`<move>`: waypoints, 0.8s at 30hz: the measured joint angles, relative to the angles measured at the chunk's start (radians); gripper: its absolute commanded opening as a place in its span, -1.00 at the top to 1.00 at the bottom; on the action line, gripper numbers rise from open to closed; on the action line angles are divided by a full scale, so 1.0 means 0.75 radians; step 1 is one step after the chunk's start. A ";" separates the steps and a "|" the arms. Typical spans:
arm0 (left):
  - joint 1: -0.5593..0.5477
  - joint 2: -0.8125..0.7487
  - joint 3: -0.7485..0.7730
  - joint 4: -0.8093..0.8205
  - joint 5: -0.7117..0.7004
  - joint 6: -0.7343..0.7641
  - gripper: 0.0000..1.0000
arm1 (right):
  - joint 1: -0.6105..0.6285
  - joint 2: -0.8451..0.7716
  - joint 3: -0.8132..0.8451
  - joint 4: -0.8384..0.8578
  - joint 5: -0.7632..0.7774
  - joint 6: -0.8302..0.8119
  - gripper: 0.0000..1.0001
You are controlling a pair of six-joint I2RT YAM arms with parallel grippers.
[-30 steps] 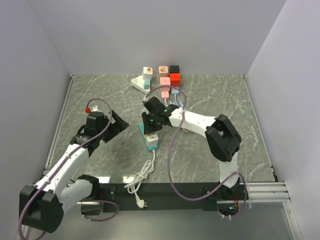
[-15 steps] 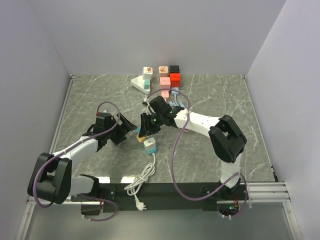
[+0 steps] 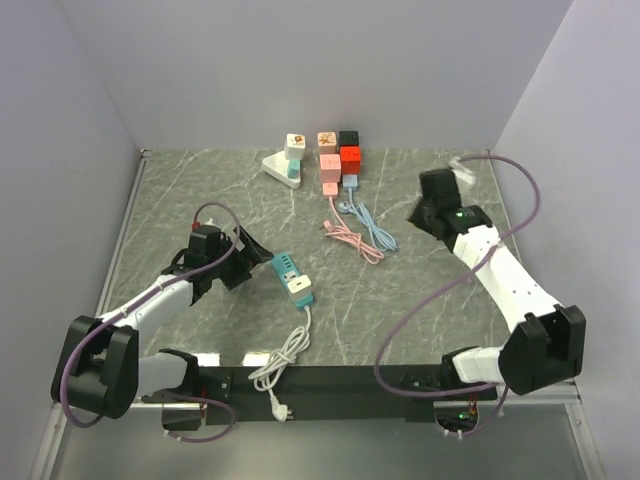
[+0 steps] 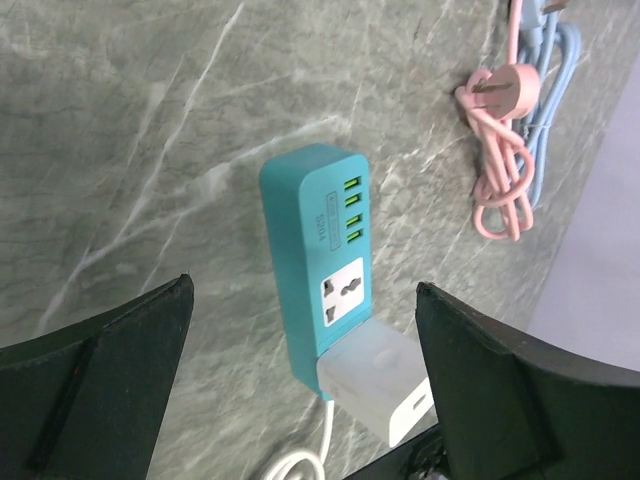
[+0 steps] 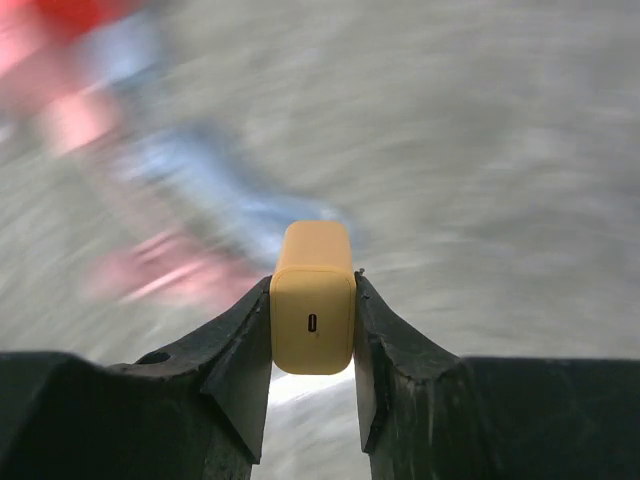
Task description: Pull the plug off the socket
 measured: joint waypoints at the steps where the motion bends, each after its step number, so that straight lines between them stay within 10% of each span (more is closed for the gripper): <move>1: 0.000 0.000 0.001 -0.008 0.002 0.012 -0.96 | -0.067 0.002 -0.018 -0.047 0.095 0.009 1.00; 16: 0.000 0.047 0.075 -0.080 0.042 0.088 -0.93 | -0.578 0.418 -0.127 -0.392 0.654 0.166 0.50; 24: 0.000 0.044 0.076 -0.117 0.044 0.097 -0.93 | -0.566 0.584 -0.082 -0.355 0.564 0.140 -0.68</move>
